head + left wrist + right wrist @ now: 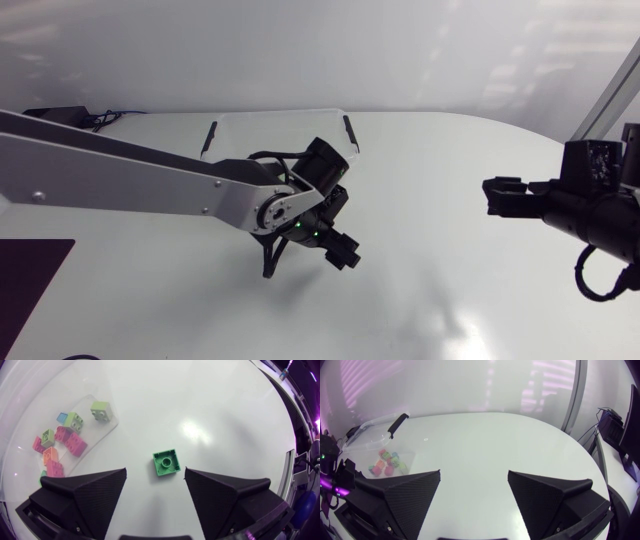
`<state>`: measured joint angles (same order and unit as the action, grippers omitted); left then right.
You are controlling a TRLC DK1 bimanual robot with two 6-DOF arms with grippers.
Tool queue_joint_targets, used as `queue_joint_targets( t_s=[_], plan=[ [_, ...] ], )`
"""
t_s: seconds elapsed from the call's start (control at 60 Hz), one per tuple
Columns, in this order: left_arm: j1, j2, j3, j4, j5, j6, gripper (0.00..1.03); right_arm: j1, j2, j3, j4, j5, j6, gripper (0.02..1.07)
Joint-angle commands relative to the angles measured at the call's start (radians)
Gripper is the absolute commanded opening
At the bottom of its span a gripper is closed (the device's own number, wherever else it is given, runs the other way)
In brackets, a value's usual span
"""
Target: Place the duplo bricks in the container
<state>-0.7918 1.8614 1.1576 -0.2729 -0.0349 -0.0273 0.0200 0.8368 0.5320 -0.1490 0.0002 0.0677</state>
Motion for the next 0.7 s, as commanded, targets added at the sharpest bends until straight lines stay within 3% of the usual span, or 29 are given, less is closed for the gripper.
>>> queue_joint_targets(
  t_s=[0.0,0.317,0.55,0.617,0.683],
  plan=[
    [-0.004,0.051,0.062,-0.029,-0.008,-0.029,0.79,-0.022,-0.050,-0.072,0.032,-0.006,-0.025,1.00],
    [-0.030,0.170,0.175,-0.106,-0.017,-0.048,0.79,-0.023,-0.114,-0.161,0.060,0.007,-0.025,1.00],
    [-0.035,0.248,0.301,-0.242,-0.023,-0.071,0.77,-0.037,-0.130,-0.165,0.060,0.007,-0.040,1.00],
    [-0.032,0.274,0.344,-0.284,-0.023,-0.080,0.71,-0.037,-0.139,-0.165,0.054,0.006,-0.042,1.00],
    [-0.030,0.292,0.367,-0.301,-0.023,-0.083,0.56,-0.037,-0.154,-0.167,0.043,0.004,-0.042,1.00]
  ],
)
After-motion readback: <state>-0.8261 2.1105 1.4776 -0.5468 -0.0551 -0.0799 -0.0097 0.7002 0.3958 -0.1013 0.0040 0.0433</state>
